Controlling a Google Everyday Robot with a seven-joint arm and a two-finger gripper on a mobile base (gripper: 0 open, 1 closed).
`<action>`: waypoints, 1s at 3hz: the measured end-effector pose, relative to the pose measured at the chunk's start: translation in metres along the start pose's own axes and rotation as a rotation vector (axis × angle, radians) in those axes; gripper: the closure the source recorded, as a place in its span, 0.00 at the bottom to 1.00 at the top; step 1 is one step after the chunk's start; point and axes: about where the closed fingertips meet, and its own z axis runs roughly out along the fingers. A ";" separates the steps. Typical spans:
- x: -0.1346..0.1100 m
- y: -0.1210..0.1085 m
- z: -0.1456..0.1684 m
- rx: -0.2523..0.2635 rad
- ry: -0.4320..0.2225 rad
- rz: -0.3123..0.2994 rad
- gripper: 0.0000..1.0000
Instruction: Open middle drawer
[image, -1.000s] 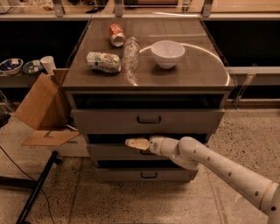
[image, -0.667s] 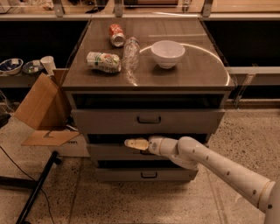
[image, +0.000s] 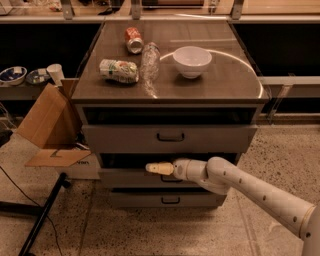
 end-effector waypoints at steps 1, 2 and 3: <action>0.012 0.002 -0.008 -0.007 0.031 0.001 0.00; 0.027 0.008 -0.017 -0.011 0.064 0.000 0.00; 0.036 0.013 -0.024 -0.015 0.085 0.003 0.00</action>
Offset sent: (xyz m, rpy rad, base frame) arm -0.0524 -0.0158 -0.0128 -0.0496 0.0574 0.0687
